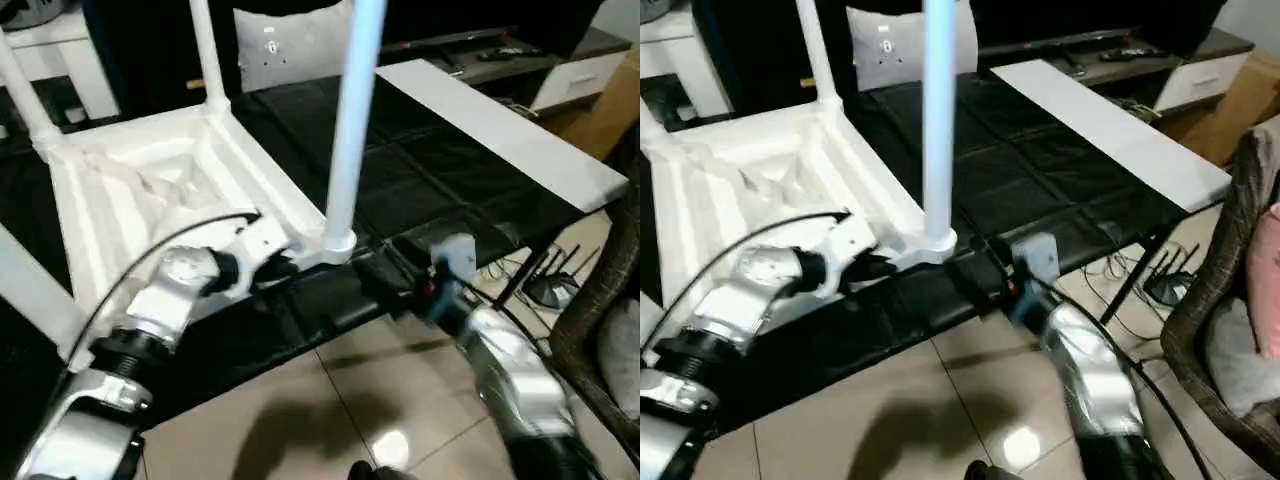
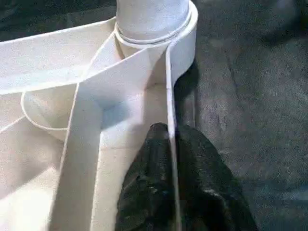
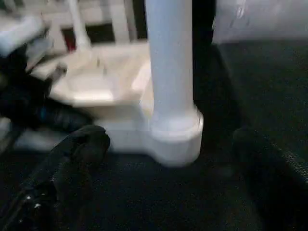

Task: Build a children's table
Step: Rotate leg to tighten

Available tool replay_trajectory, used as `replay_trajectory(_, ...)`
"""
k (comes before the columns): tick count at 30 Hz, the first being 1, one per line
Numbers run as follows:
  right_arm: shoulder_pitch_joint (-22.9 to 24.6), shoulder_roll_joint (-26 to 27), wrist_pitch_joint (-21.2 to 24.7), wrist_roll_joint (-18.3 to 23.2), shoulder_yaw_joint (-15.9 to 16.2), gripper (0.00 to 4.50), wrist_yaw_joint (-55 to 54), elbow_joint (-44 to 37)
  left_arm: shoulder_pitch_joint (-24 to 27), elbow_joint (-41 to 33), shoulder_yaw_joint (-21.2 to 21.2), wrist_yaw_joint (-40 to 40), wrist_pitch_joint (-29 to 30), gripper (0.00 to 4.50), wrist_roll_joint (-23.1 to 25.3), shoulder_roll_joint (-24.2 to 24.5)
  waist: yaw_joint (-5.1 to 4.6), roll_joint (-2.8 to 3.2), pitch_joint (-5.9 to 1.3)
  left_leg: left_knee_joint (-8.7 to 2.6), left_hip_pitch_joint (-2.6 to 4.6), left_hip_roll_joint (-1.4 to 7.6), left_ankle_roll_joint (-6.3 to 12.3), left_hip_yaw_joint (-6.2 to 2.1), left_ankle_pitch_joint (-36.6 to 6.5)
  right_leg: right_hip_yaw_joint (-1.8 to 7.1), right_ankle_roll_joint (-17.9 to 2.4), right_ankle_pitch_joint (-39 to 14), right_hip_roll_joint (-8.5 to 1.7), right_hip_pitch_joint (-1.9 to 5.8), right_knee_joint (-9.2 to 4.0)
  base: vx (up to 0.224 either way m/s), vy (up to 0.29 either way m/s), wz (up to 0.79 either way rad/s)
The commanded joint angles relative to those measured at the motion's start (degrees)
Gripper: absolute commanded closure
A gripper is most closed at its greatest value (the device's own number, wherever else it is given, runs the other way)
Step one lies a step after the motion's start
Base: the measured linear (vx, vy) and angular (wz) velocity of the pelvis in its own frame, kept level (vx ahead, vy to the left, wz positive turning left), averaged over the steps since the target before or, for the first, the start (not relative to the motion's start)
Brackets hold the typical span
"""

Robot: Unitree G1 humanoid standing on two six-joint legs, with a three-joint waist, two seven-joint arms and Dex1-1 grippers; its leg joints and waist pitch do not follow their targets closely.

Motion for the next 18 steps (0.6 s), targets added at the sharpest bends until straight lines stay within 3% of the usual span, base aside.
replay_trajectory(1,0.3,0.3,4.0,-0.9,0.0,0.0,-2.7,-3.6,-1.5,-4.1,3.6,0.1,0.1,3.8,-3.2,-0.3,-0.02,0.0,-4.23,-3.56,-0.94,-2.66,4.54,2.38,-8.2,1.51,5.4,-30.0,-1.74,5.56,-5.84,0.0,0.0,0.0)
replay_trajectory(3,0.8,0.7,6.5,-1.4,-0.8,0.0,-5.4,-5.0,-0.8,-5.7,5.5,3.1,0.1,3.55,-4.2,-1.2,-0.32,0.23,-3.89,-3.79,-0.53,-2.21,4.27,2.2,-9.4,1.13,4.6,-30.6,-1.93,5.59,-6.34,0.0,0.0,0.0)
replay_trajectory(5,1.6,0.8,9.5,-2.6,-1.1,0.0,-9.3,-7.2,0.0,-7.1,7.4,7.1,1.8,3.53,-4.9,-2.1,-0.84,0.19,-3.82,-3.72,-0.22,-2.3,3.92,2.07,-11.1,0.72,5.3,-31.8,-1.92,5.67,-6.67,0.0,0.0,0.0)
replay_trajectory(6,2.2,0.6,11.2,-2.8,-1.0,0.0,-10.5,-8.6,0.8,-8.6,8.8,9.4,2.9,3.47,-5.6,-2.8,-1.04,0.6,-3.94,-3.84,-0.22,-2.19,4.12,1.96,-11.3,0.72,5.5,-31.3,-1.92,5.94,-6.75,0.0,0.0,0.0)
replay_trajectory(8,3.4,0.6,12.4,-3.6,-0.6,0.0,-12.1,-10.9,3.0,-13.2,12.0,13.9,5.3,3.47,-7.3,-4.5,-1.15,0.7,-3.92,-3.98,-0.27,-1.93,4.15,1.9,-11.0,0.94,5.0,-30.0,-2.12,6.06,-6.67,0.0,0.0,0.0)
replay_trajectory(10,5.2,-0.2,12.6,-3.7,0.9,0.0,-10.8,-14.3,8.3,-23.0,16.8,18.3,9.5,3.47,-11.7,-8.3,-1.19,0.81,-3.83,-4.29,-0.2,-1.42,4.25,1.81,-10.9,1.27,3.4,-28.7,-2.57,6.24,-6.45,0.0,0.0,0.0)
replay_trajectory(11,5.2,-0.2,12.6,-3.7,0.9,0.0,-10.7,-14.4,8.6,-23.5,16.9,18.5,9.7,3.47,-11.8,-8.4,-1.16,0.73,-4.06,-4.21,-0.15,-1.39,4.28,1.85,-10.6,1.44,3.0,-28.1,-2.62,6.3,-6.19,0.0,0.0,0.0)
replay_trajectory(13,6.1,-0.8,10.8,-4.6,2.1,0.0,-10.0,-15.6,14.9,-32.3,17.7,21.9,12.7,3.47,-12.2,-12.0,-1.13,0.47,-4.06,-4.38,-0.59,-1.35,5.02,1.84,-8.1,2.04,1.5,-25.9,-2.66,6.37,-5.59,0.0,0.0,0.0)
replay_trajectory(14,6.2,-0.6,10.8,-4.9,2.3,0.0,-10.5,-15.9,17.9,-35.9,17.1,23.9,13.4,3.47,-10.9,-13.4,-1.13,0.41,-4.17,-4.37,-0.47,-1.26,5.15,1.93,-7.7,2.24,0.9,-25.5,-2.68,6.25,-5.41,0.0,0.0,0.0)
replay_trajectory(15,6.2,-0.7,10.7,-5.0,2.8,0.0,-10.3,-16.0,19.6,-37.7,16.5,25.1,13.3,3.47,-10.1,-14.3,-0.99,0.26,-3.75,-5.38,-4.21,-1.1,6.87,-1.49,-7.2,-0.02,0.1,-21.7,-3.27,9.08,-3.43,0.022,-0.051,0.31)
replay_trajectory(16,6.2,-0.9,10.6,-5.1,3.5,0.0,-9.9,-16.3,21.6,-39.6,15.9,26.4,13.1,3.47,-9.2,-15.2,-1.89,1.18,-3.8,-5.89,-3.19,1.06,8.69,-3.92,-8.2,0.34,-1.0,-15.7,-2.47,7.89,-2.41,0.022,-0.051,0.31)
replay_trajectory(17,6.3,-1.1,10.7,-5.2,4.0,0.0,-9.9,-16.6,22.6,-40.5,15.5,27.8,12.8,3.47,-9.0,-15.9,-2.62,1.8,-3.41,-7.75,-2.74,3.57,11.32,-7.14,-11.1,1.05,-3.4,-15.0,-1.62,7.46,0.7,0.028,-0.122,0.57)
replay_trajectory(18,6.1,-1.2,10.9,-5.3,4.3,0.0,-10.2,-16.7,23.6,-41.2,15.5,29.4,12.6,3.47,-8.9,-17.0,-2.7,2.0,-3.41,-8.02,-1.47,4.23,13.25,-8.61,-11.0,1.62,-5.9,-14.8,-0.92,6.1,2.33,0.019,-0.079,0.28)
